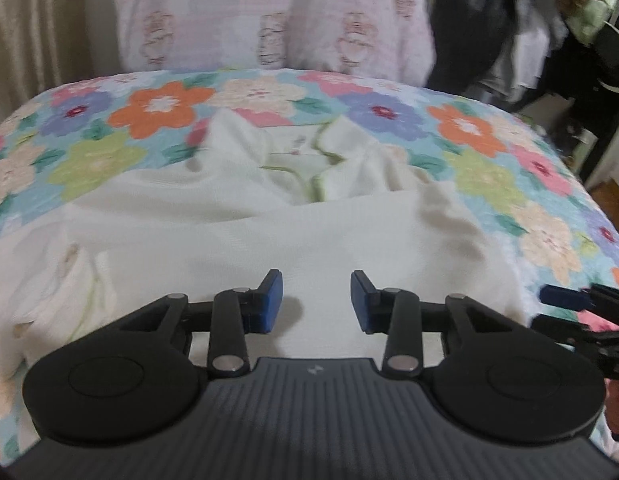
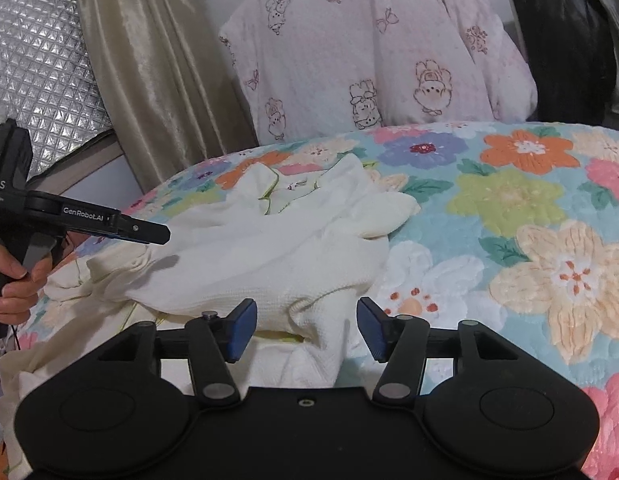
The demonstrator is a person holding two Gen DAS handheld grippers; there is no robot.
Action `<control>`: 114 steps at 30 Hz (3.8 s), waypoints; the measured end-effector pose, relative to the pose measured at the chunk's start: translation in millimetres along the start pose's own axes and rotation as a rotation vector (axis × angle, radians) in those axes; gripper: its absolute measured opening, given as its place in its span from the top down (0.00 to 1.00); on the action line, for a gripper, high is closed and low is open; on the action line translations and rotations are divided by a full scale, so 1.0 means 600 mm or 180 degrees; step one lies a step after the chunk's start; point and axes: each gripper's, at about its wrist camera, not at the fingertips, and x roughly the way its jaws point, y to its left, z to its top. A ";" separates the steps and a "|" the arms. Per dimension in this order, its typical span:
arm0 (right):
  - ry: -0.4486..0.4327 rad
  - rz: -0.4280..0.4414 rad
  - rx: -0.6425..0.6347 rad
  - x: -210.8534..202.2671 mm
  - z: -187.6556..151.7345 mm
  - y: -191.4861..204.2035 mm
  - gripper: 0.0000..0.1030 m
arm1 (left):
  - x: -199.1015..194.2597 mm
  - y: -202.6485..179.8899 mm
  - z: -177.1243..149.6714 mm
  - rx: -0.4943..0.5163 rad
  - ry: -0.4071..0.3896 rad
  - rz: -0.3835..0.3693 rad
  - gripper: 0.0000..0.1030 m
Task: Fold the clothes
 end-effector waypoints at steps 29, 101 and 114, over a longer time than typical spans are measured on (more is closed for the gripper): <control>0.0487 -0.0076 0.0321 -0.043 -0.016 -0.059 0.95 | 0.057 -0.162 0.035 0.0452 -0.0175 -0.0898 0.96; 0.0539 0.0578 -0.0646 -0.105 -0.110 0.110 0.16 | -0.084 -0.158 -0.323 -0.1303 0.1126 -0.1881 0.94; 0.0558 0.0215 -0.0545 -0.115 -0.106 0.080 0.15 | -0.243 -0.084 -0.317 -0.0813 0.0484 -0.1144 0.50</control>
